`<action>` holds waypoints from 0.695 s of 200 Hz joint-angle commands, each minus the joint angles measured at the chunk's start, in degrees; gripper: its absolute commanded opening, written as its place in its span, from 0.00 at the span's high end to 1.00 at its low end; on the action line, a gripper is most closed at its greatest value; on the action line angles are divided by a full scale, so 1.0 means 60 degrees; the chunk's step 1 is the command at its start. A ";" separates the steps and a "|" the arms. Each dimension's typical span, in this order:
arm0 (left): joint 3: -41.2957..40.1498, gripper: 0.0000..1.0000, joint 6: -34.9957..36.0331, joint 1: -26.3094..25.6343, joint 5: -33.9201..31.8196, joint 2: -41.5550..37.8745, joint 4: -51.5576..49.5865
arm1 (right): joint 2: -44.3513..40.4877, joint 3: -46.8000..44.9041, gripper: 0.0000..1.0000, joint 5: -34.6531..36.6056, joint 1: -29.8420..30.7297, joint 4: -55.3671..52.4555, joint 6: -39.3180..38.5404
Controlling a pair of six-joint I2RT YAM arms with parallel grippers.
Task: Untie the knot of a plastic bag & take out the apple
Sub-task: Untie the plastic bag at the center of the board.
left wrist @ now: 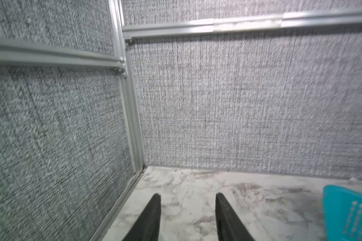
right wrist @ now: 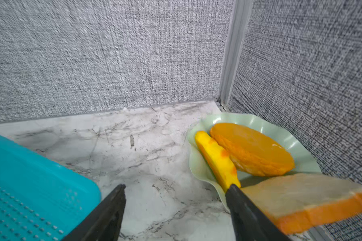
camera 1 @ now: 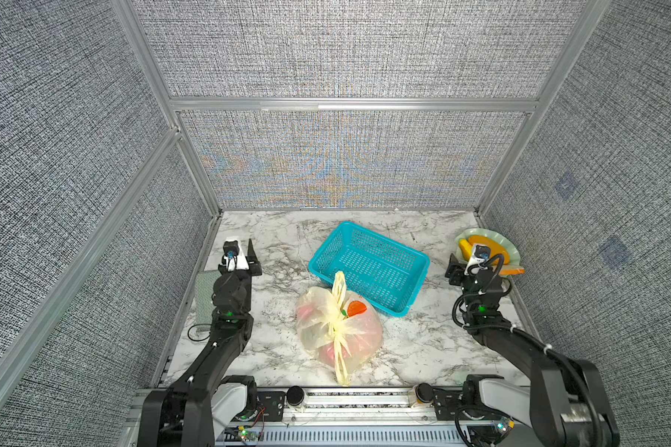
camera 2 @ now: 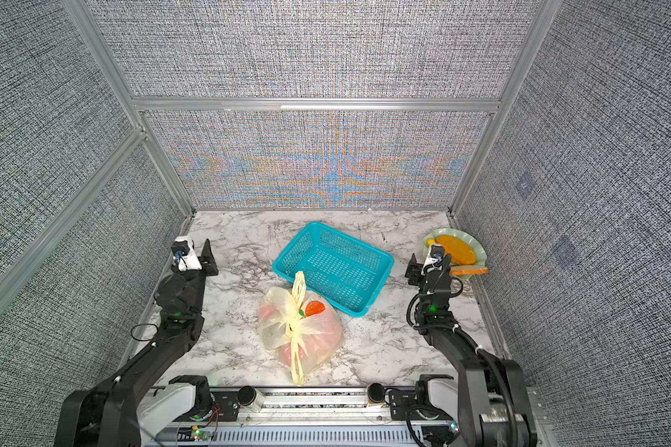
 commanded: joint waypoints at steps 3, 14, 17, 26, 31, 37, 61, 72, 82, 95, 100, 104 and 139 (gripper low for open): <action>0.1298 0.68 -0.1365 -0.0021 0.1947 -0.0414 -0.4566 | -0.0805 0.0952 0.26 -0.1212 0.0456 -0.3386 0.0107; 0.1887 0.68 -0.1656 -0.0103 0.2610 -0.0510 -0.5717 | -0.1221 0.1459 0.28 -0.1574 0.0963 -0.4556 -0.0112; 0.1979 0.68 -0.1671 -0.0171 0.2757 -0.0536 -0.6106 | -0.1300 0.1594 0.28 -0.1630 0.1133 -0.4887 -0.0182; 0.2370 0.71 -0.1685 -0.0430 0.3064 -0.0613 -0.6959 | -0.1586 0.1960 0.29 -0.1735 0.1726 -0.5725 -0.0347; 0.2537 0.71 -0.1654 -0.0647 0.3169 -0.0657 -0.7491 | -0.1710 0.2121 0.29 -0.1770 0.2132 -0.6098 -0.0409; 0.2759 0.71 -0.1619 -0.0914 0.3242 -0.0718 -0.8061 | -0.1824 0.2308 0.30 -0.1782 0.2655 -0.6449 -0.0392; 0.3569 0.71 -0.1594 -0.2142 0.3474 -0.0873 -0.9984 | -0.1753 0.3035 0.34 -0.1870 0.4886 -0.7601 -0.0388; 0.3846 0.71 -0.1731 -0.2626 0.3679 -0.0900 -1.0667 | -0.1511 0.3392 0.35 -0.1686 0.5843 -0.8166 -0.0539; 0.3999 0.72 -0.1876 -0.3084 0.3814 -0.0943 -1.1213 | -0.1201 0.3800 0.36 -0.1355 0.6673 -0.8777 -0.0680; 0.4047 0.72 -0.2119 -0.3711 0.3829 -0.1049 -1.1793 | -0.0727 0.4266 0.37 -0.0781 0.7812 -0.9528 -0.0846; 0.4013 0.71 -0.2191 -0.3982 0.3811 -0.1104 -1.1993 | -0.0573 0.4400 0.37 -0.0503 0.8189 -0.9727 -0.0892; 0.3980 0.71 -0.2240 -0.4199 0.3803 -0.1153 -1.2112 | -0.0476 0.4491 0.37 -0.0303 0.8475 -0.9843 -0.0923; 0.3590 0.70 -0.2652 -0.6071 0.3510 -0.0971 -1.2637 | 0.0496 0.5248 0.36 0.0085 1.0103 -1.0274 -0.0951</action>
